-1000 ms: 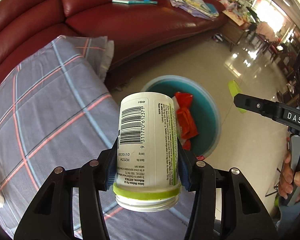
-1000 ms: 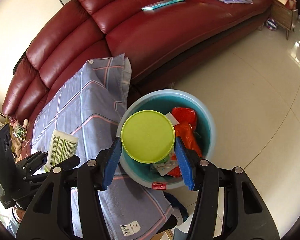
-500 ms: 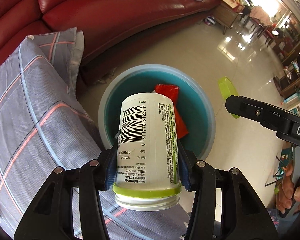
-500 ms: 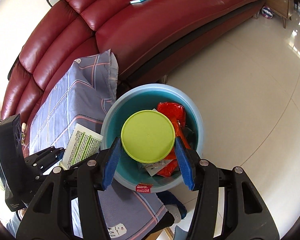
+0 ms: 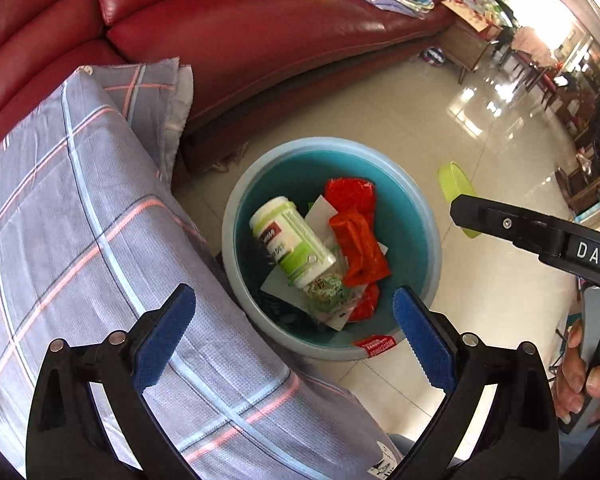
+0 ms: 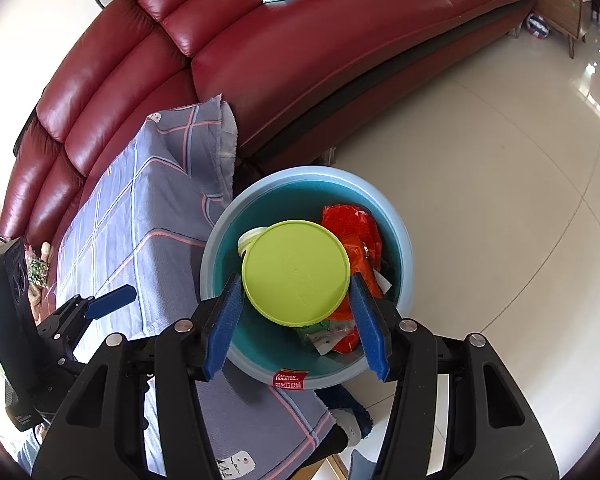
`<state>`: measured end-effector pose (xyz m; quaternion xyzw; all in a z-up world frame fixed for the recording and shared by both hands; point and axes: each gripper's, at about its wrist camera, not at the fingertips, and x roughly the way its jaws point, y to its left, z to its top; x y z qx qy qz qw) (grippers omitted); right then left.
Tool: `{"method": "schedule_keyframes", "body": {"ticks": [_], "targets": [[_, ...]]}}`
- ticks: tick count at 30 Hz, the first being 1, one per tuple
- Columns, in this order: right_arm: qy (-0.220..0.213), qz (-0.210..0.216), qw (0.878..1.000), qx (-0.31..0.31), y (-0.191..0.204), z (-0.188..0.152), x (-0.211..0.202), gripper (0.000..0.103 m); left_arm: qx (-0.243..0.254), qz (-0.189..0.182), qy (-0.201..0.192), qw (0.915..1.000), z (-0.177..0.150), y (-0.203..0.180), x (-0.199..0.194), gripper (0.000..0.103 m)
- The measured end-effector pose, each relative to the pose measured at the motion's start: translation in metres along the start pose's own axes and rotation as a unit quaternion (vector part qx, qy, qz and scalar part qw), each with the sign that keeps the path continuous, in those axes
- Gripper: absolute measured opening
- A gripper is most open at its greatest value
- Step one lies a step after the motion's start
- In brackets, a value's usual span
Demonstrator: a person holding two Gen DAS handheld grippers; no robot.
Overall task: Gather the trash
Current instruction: 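Carry the lid and tub over the teal bin and open both tools, then move both tools back over the table toward the bag and candy egg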
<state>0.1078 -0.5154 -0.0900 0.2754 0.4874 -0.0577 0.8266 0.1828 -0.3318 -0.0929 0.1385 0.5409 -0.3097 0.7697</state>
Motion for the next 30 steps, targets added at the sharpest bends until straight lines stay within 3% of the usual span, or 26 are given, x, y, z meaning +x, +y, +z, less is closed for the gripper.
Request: {"method": "schedule_keyframes", "body": {"ticks": [3, 17, 19, 21, 30], "targets": [[0.001, -0.001, 1.000, -0.004, 0.005, -0.002, 0.000, 0.052, 0.000, 0.021, -0.007, 0.9998, -0.008, 0.002, -0.006, 0.099], [0.009, -0.019, 0.999, -0.037, 0.037, -0.007, 0.000, 0.052, -0.036, 0.038, -0.023, 0.9984, -0.030, 0.032, -0.032, 0.099], [0.011, -0.024, 0.999, -0.042, 0.042, -0.008, 0.001, 0.060, -0.042, 0.045, -0.027, 0.9977, -0.034, 0.039, -0.036, 0.099], [0.008, -0.028, 0.999, -0.040, 0.045, -0.009, 0.002, 0.081, -0.045, 0.048, -0.032, 0.9973, -0.038, 0.045, -0.040, 0.099], [0.031, -0.050, 0.998, -0.031, 0.055, -0.017, 0.007, 0.091, -0.058, 0.054, -0.045, 0.9958, -0.052, 0.060, -0.056, 0.099]]}}
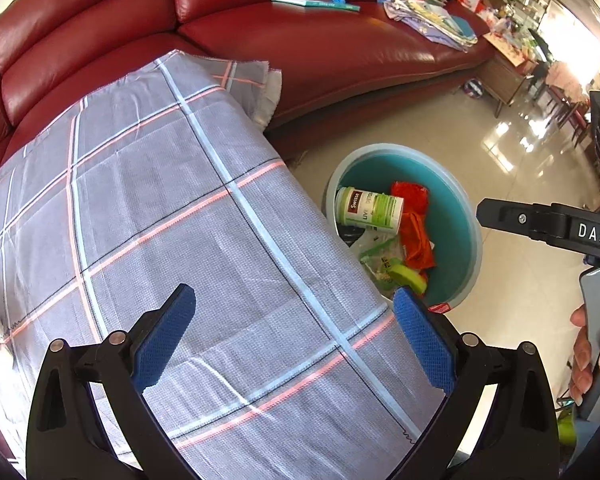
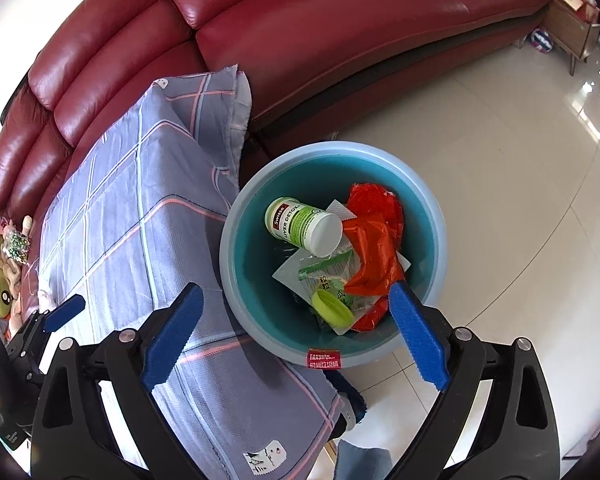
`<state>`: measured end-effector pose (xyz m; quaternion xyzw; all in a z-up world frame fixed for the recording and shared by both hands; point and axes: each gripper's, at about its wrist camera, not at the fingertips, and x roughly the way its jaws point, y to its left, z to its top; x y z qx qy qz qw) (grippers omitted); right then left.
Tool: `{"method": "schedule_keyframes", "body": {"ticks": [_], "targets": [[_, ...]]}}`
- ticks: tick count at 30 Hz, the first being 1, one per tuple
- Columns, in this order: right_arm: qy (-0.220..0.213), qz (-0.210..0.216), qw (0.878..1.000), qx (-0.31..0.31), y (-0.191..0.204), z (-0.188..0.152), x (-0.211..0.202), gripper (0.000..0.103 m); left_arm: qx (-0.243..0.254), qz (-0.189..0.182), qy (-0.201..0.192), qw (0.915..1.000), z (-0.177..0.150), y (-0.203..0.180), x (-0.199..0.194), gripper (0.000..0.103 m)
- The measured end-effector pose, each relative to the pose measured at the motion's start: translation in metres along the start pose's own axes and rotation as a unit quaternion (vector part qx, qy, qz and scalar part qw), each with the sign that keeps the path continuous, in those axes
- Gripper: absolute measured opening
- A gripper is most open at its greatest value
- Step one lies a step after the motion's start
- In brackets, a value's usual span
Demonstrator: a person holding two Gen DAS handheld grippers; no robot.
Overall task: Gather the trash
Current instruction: 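Move both tools back over the table toward the bag and candy egg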
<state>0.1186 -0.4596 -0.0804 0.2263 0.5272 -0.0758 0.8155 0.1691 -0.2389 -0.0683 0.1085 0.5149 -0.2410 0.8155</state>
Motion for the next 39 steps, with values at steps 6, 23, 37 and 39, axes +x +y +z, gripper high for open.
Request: {"method": "schedule_keyframes", "body": {"ticks": [6, 23, 37, 39], "targets": [[0.002, -0.011, 1.000, -0.004, 0.009, -0.007, -0.005, 0.092, -0.008, -0.002, -0.007, 0.9999, -0.006, 0.008, -0.010, 0.099], [0.006, 0.002, 0.999, -0.044, 0.075, -0.039, -0.020, 0.092, -0.056, 0.000, -0.027, 0.9981, -0.048, 0.057, -0.056, 0.099], [0.075, 0.051, 0.982, -0.168, 0.206, -0.113, 0.004, 0.092, -0.143, 0.028, -0.031, 0.9888, -0.139, 0.169, -0.109, 0.099], [0.097, 0.067, 0.974, -0.192, 0.233, -0.130, 0.014, 0.092, -0.154, 0.038, -0.033, 0.9868, -0.154, 0.190, -0.116, 0.099]]}}
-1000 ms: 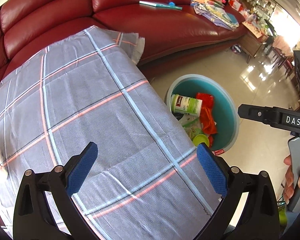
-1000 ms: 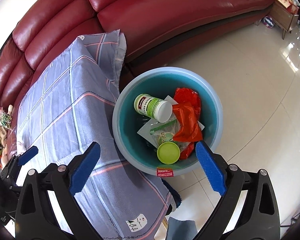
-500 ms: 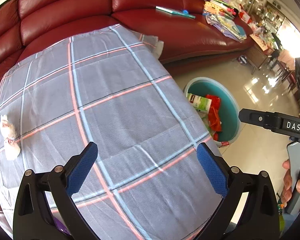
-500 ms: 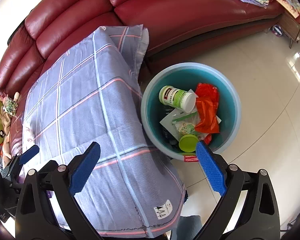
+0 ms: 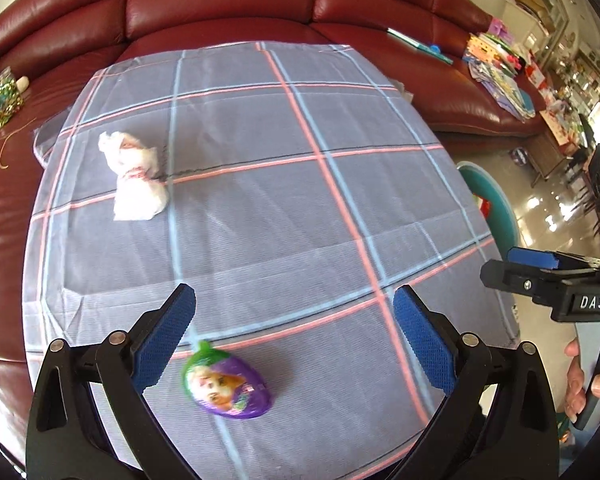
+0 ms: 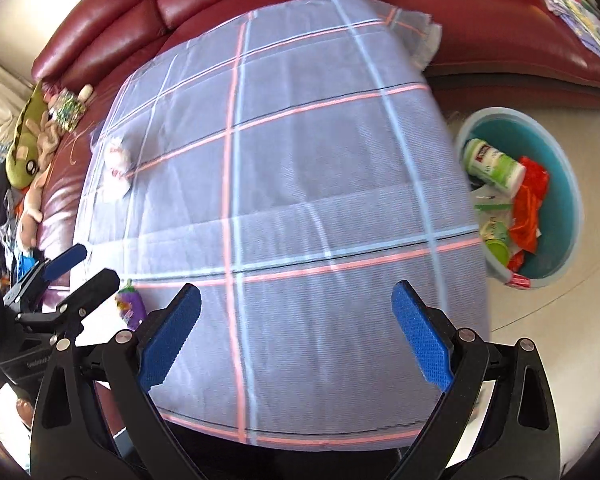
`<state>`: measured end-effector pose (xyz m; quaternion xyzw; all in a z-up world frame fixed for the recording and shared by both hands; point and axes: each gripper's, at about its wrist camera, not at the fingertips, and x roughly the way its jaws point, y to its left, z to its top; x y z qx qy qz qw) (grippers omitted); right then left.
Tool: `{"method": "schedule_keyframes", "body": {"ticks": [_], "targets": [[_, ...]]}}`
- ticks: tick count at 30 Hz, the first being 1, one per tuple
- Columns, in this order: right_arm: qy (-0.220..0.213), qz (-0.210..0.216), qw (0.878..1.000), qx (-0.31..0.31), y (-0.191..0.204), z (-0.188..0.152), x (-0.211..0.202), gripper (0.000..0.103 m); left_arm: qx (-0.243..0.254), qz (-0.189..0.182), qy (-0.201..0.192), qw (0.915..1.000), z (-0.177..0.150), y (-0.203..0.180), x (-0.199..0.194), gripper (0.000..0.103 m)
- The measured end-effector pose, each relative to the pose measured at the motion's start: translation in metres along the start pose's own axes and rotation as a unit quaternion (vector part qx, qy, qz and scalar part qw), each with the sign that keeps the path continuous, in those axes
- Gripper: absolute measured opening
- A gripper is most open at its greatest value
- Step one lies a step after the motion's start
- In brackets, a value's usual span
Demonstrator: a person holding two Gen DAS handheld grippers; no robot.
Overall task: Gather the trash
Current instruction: 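Move both tools back over the table toward the bag and candy egg, then grasp the purple candy egg with the right tool while the left tool grasps the white plastic bag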
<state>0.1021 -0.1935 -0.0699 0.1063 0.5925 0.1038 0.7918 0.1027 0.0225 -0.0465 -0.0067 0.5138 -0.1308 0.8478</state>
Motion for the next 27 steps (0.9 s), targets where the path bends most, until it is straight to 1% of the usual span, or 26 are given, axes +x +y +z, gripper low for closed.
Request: {"method": "schedule_keyframes", "body": {"ticks": [2, 4, 8, 11, 14, 16, 17, 18, 23, 25, 27], "targets": [[0.017, 0.012, 0.999, -0.027, 0.029, -0.003, 0.014, 0.092, -0.014, 0.009, -0.004, 0.9998, -0.006, 0.026, -0.006, 0.099], [0.025, 0.011, 0.998, -0.061, 0.058, -0.008, 0.026, 0.092, -0.030, 0.015, -0.006, 0.9994, -0.011, 0.049, -0.011, 0.099], [0.036, 0.016, 0.991, -0.129, 0.110, -0.022, 0.046, 0.092, -0.061, 0.028, -0.007, 0.9977, -0.021, 0.088, -0.017, 0.099], [0.042, 0.014, 0.985, -0.169, 0.138, -0.032, 0.060, 0.092, -0.076, 0.032, -0.004, 0.9966, -0.028, 0.108, -0.017, 0.099], [0.045, 0.008, 0.979, -0.198, 0.157, -0.040, 0.071, 0.092, -0.086, 0.037, 0.001, 0.9956, -0.034, 0.123, -0.014, 0.099], [0.049, 0.005, 0.976, -0.213, 0.166, -0.043, 0.078, 0.088, -0.092, 0.038, 0.003, 0.9950, -0.037, 0.129, -0.012, 0.099], [0.049, 0.004, 0.975, -0.218, 0.169, -0.044, 0.080, 0.083, -0.096, 0.037, 0.005, 0.9947, -0.039, 0.133, -0.011, 0.099], [0.050, 0.002, 0.973, -0.224, 0.173, -0.045, 0.082, 0.081, -0.099, 0.036, 0.006, 0.9944, -0.040, 0.137, -0.010, 0.099], [0.046, -0.015, 0.966, -0.253, 0.184, -0.047, 0.095, 0.075, -0.111, 0.037, 0.012, 0.9931, -0.043, 0.148, -0.005, 0.099], [0.044, -0.023, 0.963, -0.266, 0.188, -0.050, 0.100, 0.069, -0.114, 0.037, 0.014, 0.9927, -0.043, 0.150, -0.003, 0.099], [0.049, -0.028, 0.961, -0.272, 0.191, -0.051, 0.106, 0.060, -0.118, 0.036, 0.016, 0.9923, -0.044, 0.151, -0.001, 0.099]]}}
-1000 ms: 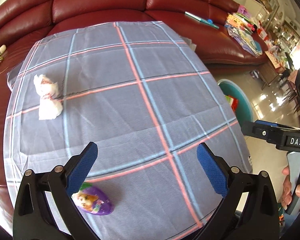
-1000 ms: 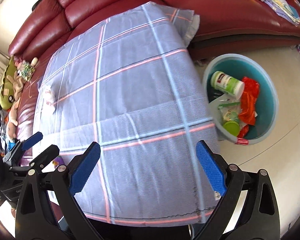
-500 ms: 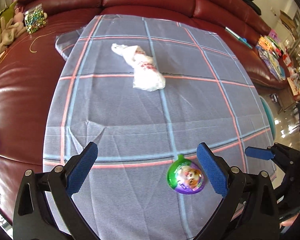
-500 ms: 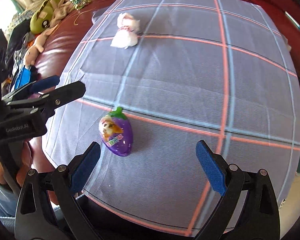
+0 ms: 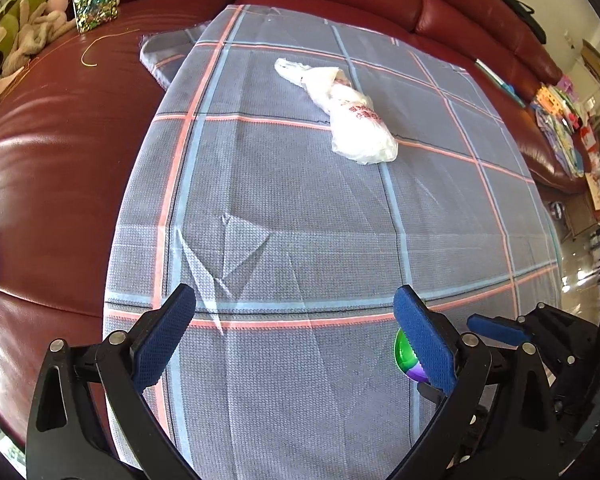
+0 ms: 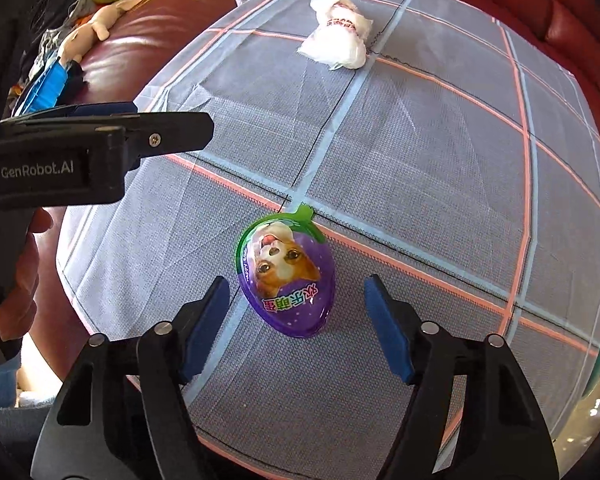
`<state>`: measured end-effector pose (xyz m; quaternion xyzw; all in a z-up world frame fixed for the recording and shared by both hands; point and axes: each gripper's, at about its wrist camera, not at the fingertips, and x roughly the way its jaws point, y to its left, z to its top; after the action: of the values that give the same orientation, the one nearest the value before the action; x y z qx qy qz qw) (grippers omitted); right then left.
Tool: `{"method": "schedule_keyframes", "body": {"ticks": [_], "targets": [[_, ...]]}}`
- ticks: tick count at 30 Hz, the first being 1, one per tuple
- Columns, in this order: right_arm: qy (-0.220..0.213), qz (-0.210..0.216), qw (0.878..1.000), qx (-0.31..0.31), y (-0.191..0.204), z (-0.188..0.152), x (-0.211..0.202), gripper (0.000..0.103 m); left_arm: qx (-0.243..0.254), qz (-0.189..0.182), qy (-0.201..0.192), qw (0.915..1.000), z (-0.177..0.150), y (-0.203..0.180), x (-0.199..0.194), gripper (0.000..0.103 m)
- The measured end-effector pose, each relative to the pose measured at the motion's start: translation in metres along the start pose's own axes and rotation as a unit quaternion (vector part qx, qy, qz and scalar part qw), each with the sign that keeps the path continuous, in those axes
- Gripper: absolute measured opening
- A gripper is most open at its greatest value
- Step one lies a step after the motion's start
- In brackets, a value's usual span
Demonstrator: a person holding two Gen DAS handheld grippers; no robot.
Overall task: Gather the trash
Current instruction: 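Grasp the purple candy egg with the right tool while the left tool grasps the white plastic bag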
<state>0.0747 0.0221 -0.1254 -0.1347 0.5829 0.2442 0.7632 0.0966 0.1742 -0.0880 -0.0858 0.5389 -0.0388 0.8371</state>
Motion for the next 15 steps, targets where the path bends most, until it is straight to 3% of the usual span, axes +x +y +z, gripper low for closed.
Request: {"method": "schedule_keyframes", "body": {"ticks": [7, 9, 15], "targets": [[-0.011, -0.017, 0.999, -0.027, 0.008, 0.001, 0.003, 0.060, 0.001, -0.002, 0.004, 1.0000, 0.005, -0.005, 0.006, 0.099], [-0.020, -0.033, 0.998, -0.041, 0.012, 0.000, 0.001, 0.045, 0.002, -0.002, 0.005, 1.0000, 0.006, -0.006, 0.006, 0.099], [-0.017, -0.002, 0.999, 0.029, -0.029, 0.001, -0.008, 0.045, -0.005, 0.000, 0.008, 1.0000, 0.013, -0.009, 0.012, 0.099]]}}
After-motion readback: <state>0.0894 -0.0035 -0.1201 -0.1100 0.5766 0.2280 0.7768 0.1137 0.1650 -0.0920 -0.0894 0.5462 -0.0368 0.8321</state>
